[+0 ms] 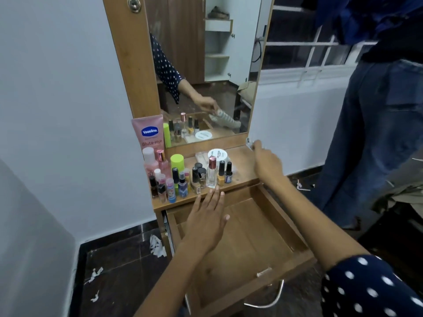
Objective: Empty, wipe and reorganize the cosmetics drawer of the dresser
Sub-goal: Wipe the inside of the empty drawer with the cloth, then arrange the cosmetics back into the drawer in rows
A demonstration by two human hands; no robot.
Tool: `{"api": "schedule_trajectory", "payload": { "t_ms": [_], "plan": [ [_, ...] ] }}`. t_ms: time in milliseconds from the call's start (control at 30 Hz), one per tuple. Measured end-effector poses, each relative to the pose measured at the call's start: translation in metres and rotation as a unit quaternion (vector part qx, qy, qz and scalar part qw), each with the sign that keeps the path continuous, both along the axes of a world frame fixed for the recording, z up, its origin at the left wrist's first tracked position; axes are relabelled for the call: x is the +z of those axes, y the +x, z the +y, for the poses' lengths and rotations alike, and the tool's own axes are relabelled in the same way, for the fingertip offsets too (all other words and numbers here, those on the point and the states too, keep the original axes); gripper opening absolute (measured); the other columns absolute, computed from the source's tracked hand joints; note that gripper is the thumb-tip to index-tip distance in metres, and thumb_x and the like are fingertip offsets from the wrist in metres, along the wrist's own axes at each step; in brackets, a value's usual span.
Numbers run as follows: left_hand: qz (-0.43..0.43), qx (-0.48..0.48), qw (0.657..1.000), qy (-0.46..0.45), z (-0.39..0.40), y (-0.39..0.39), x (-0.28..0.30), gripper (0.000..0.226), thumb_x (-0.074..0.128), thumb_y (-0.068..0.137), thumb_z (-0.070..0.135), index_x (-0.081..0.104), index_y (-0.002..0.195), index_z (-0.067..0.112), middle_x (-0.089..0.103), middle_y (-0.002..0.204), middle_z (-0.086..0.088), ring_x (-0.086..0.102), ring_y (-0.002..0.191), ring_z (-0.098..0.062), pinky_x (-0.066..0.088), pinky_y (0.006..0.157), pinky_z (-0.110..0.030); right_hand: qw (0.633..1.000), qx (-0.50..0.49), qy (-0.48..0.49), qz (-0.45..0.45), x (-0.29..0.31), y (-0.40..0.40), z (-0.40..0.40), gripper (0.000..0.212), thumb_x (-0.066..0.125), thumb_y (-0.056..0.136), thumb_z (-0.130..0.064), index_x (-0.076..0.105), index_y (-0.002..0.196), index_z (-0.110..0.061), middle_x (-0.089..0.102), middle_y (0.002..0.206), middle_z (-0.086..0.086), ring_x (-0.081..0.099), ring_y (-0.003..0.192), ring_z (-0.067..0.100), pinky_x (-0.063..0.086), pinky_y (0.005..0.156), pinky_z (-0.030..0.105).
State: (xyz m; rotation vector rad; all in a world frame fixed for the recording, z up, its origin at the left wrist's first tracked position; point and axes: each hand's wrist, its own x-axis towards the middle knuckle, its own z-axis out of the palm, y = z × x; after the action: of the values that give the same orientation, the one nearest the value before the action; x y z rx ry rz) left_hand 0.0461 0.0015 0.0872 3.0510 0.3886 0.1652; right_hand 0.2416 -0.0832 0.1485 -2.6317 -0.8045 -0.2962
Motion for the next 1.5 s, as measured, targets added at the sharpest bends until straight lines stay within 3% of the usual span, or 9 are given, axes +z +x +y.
{"api": "schedule_trajectory", "payload": {
  "t_ms": [100, 267, 500, 633, 733, 867, 1000, 1300, 1500],
  "plan": [
    [-0.032, 0.005, 0.999, -0.019, -0.001, -0.002, -0.007, 0.061, 0.01, 0.099, 0.046, 0.003, 0.151, 0.015, -0.005, 0.158, -0.002, -0.009, 0.145, -0.014, -0.011, 0.113, -0.035, 0.998, 0.009, -0.069, 0.004, -0.023, 0.002, 0.03, 0.032, 0.035, 0.096, -0.005, 0.038, 0.128, -0.006, 0.059, 0.118, 0.021, 0.057, 0.107, 0.038, 0.045, 0.084, 0.043],
    [-0.061, 0.018, 0.998, -0.008, 0.004, -0.013, -0.014, 0.057, 0.029, 0.091, 0.043, 0.057, 0.129, 0.013, 0.053, 0.137, -0.005, 0.049, 0.127, -0.016, 0.03, 0.102, -0.039, 0.991, 0.011, -0.133, 0.011, -0.041, 0.009, 0.045, 0.031, 0.04, 0.094, -0.003, 0.048, 0.123, -0.007, 0.061, 0.121, 0.017, 0.058, 0.111, 0.034, 0.045, 0.082, 0.038],
    [-0.108, 0.039, 0.993, 0.003, 0.007, -0.025, -0.024, 0.054, 0.022, 0.099, 0.041, 0.054, 0.133, 0.013, 0.049, 0.141, -0.005, 0.044, 0.131, -0.017, 0.03, 0.104, -0.044, 0.986, 0.076, 0.054, 0.138, -0.049, 0.004, 0.029, 0.025, 0.039, 0.094, 0.001, 0.054, 0.113, 0.003, 0.059, 0.115, 0.023, 0.056, 0.103, 0.035, 0.04, 0.078, 0.037],
    [-0.185, 0.043, 0.981, -0.044, 0.012, -0.039, -0.027, 0.052, 0.024, 0.1, 0.041, 0.048, 0.138, 0.014, 0.042, 0.146, -0.003, 0.033, 0.137, -0.015, 0.022, 0.114, -0.038, 0.977, 0.036, 0.203, 0.056, -0.056, -0.041, 0.008, 0.031, 0.046, 0.094, 0.0, 0.054, 0.124, 0.002, 0.059, 0.123, 0.017, 0.053, 0.115, 0.03, 0.037, 0.092, 0.028],
    [-0.297, 0.059, 0.948, -0.099, 0.017, -0.055, -0.021, 0.043, 0.037, 0.099, 0.033, 0.053, 0.133, 0.012, 0.051, 0.139, -0.002, 0.042, 0.132, -0.015, 0.031, 0.111, -0.036, 0.953, 0.007, 0.304, 0.016, -0.073, -0.099, -0.004, 0.024, 0.053, 0.091, -0.004, 0.058, 0.114, -0.008, 0.059, 0.112, 0.005, 0.052, 0.103, 0.015, 0.034, 0.085, 0.02],
    [-0.407, 0.158, 0.897, -0.07, 0.04, -0.065, -0.009, 0.028, 0.052, 0.095, 0.019, 0.062, 0.12, 0.01, 0.06, 0.119, -0.005, 0.051, 0.111, -0.016, 0.039, 0.092, -0.031, 0.956, 0.143, 0.255, 0.032, -0.105, -0.144, 0.003, 0.02, 0.06, 0.086, 0.0, 0.064, 0.101, -0.012, 0.062, 0.1, 0.0, 0.056, 0.093, 0.013, 0.04, 0.079, 0.019],
    [-0.413, 0.247, 0.873, -0.081, 0.07, -0.063, -0.003, 0.027, 0.06, 0.093, 0.021, 0.062, 0.119, 0.015, 0.059, 0.112, -0.003, 0.05, 0.103, -0.018, 0.033, 0.084, -0.026, 0.943, 0.228, 0.238, 0.055, -0.114, -0.158, 0.018, 0.022, 0.061, 0.084, 0.001, 0.067, 0.1, -0.013, 0.064, 0.096, -0.002, 0.057, 0.091, 0.006, 0.044, 0.078, 0.015],
    [-0.379, 0.248, 0.888, -0.079, 0.087, -0.055, -0.014, 0.029, 0.058, 0.093, 0.019, 0.063, 0.121, 0.02, 0.056, 0.114, -0.004, 0.049, 0.104, -0.02, 0.042, 0.081, -0.035, 0.939, 0.221, 0.252, 0.078, -0.118, -0.153, 0.013, 0.019, 0.065, 0.084, 0.002, 0.068, 0.094, -0.014, 0.067, 0.085, -0.01, 0.061, 0.079, 0.001, 0.042, 0.068, 0.002],
    [-0.409, 0.257, 0.869, -0.105, 0.089, -0.056, -0.018, 0.027, 0.052, 0.095, 0.015, 0.062, 0.12, 0.016, 0.057, 0.115, -0.002, 0.046, 0.105, -0.016, 0.036, 0.083, -0.027, 0.938, 0.217, 0.252, 0.103, -0.121, -0.152, 0.014, 0.02, 0.065, 0.085, -0.001, 0.068, 0.097, -0.018, 0.067, 0.084, -0.012, 0.063, 0.077, 0.0, 0.047, 0.065, 0.008]
  ]
}}
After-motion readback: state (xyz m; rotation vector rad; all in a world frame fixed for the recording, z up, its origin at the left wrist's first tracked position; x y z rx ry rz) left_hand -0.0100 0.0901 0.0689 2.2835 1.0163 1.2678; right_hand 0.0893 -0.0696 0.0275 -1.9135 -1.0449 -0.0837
